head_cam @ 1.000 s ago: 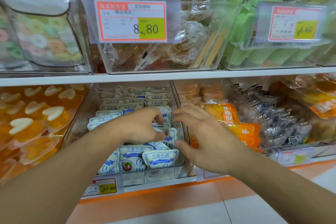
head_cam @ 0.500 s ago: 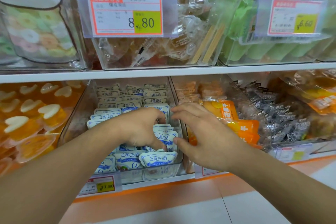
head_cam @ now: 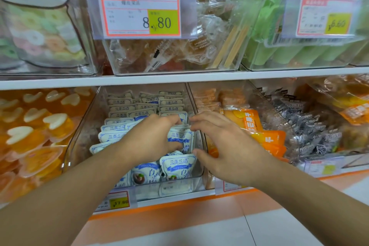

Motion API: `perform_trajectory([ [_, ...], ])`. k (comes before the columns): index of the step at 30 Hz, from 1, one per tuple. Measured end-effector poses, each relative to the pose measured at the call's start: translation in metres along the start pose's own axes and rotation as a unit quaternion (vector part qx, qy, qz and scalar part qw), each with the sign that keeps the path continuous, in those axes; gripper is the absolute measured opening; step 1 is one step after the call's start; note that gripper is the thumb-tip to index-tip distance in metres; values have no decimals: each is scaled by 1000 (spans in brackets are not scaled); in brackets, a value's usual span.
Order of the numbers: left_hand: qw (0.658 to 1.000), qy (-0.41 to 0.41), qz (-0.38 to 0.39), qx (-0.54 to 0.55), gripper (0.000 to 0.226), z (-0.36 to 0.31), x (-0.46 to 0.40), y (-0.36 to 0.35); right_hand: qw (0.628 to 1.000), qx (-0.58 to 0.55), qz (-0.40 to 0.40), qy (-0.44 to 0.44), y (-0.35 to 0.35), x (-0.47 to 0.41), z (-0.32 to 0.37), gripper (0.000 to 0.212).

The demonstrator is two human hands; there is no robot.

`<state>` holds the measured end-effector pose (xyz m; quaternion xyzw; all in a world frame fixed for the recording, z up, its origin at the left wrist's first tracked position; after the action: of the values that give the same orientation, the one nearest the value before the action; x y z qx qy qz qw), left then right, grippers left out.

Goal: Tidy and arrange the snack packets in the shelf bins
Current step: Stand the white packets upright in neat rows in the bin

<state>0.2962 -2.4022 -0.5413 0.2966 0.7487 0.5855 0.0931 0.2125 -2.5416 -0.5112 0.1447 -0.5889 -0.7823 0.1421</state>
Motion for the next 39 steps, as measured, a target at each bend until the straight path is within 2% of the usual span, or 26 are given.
perform_trajectory([
  [6,996,-13,-31,-82,81,7,-8,6,1000,8,2,-3,0,0,1,55],
  [11,998,-29,-38,-43,93,17,-16,11,1000,9,2,-4,0,1,1,57],
  [15,1000,-14,8,6,93,21,-26,8,1000,6,1,-4,0,0,1,56],
  [17,999,2,11,43,87,23,-31,13,1000,5,-1,-4,0,0,1,55],
  [21,999,8,3,33,45,18,-37,19,1000,3,-2,-5,-2,-1,0,53],
  [24,999,10,-13,30,29,12,-39,16,1000,3,-3,-4,-3,-1,-1,52],
  [35,987,4,-134,86,13,10,-40,26,1000,0,-7,-2,-4,-1,-1,52],
  [39,990,-16,-117,73,20,11,-36,16,1000,-3,-8,0,-5,-1,-1,50],
])
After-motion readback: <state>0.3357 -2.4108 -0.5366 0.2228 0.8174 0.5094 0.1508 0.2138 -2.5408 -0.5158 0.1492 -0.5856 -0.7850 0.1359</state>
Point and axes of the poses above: each hand's wrist, its own x-axis away from the middle knuckle, its own y-axis out of the back of the hand, z = x × y, the point moved 8 cm from there along -x, towards the middle knuckle, and after that the axes turned 12 degrees about z, right-handed, at the moved point
